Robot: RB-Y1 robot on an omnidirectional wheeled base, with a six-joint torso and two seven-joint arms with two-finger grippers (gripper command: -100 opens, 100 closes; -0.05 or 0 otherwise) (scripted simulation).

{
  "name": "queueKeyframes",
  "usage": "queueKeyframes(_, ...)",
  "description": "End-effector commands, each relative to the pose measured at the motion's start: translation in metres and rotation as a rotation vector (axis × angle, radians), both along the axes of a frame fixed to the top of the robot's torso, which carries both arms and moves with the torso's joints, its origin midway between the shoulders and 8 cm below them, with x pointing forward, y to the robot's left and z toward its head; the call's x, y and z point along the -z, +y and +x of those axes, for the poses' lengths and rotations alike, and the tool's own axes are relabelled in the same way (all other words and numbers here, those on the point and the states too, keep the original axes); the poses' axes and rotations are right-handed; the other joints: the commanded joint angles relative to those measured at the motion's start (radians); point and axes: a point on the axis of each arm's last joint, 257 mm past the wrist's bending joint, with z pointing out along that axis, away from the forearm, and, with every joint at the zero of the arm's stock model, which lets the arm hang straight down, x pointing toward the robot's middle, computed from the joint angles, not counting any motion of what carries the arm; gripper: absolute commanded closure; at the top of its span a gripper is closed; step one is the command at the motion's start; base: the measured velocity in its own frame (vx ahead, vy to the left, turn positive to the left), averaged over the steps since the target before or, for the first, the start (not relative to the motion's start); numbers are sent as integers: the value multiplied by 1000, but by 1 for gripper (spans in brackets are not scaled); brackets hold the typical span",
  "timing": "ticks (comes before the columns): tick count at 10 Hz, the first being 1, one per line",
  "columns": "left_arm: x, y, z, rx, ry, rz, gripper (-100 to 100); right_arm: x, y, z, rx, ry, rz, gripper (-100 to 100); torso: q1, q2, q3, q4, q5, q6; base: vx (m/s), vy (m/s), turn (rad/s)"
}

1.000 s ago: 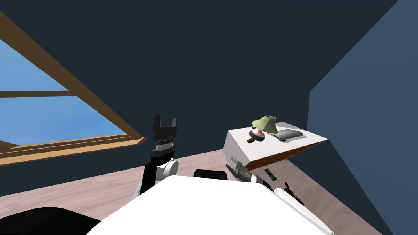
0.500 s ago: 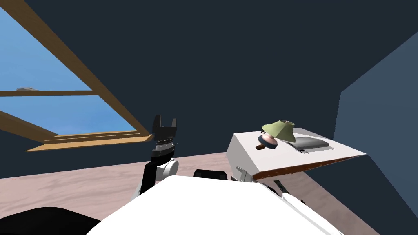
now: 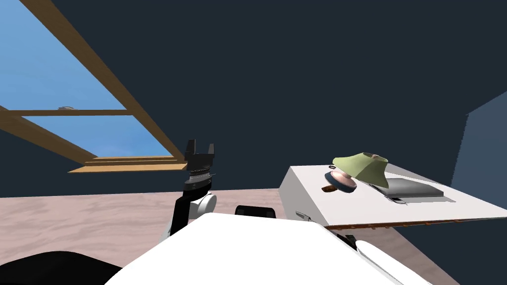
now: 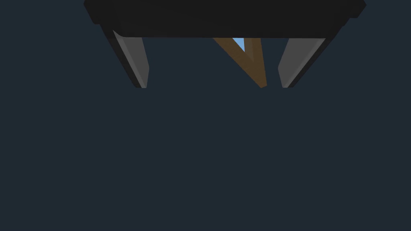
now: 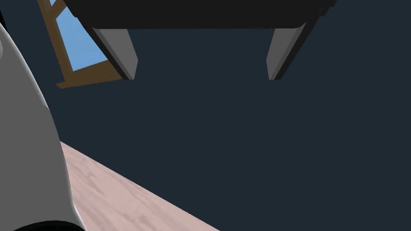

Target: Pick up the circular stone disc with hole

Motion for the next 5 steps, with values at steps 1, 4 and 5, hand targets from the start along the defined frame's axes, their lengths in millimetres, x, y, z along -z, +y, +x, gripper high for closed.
queueKeyframes(1,0,0,0,0,0,0,0,17,-33,-15,-60,25,-107,-100,0,0,0,0,0,0,97,27,179)
queueKeyframes(4,0,0,0,0,0,0,0,26,-71,-30,-116,51,-213,-100,-2,-1,-1,0,0,0,86,0,139)
queueKeyframes(5,0,0,0,0,0,0,0,33,-100,-43,-163,71,-296,-100,-2,0,0,0,0,0,82,21,188)
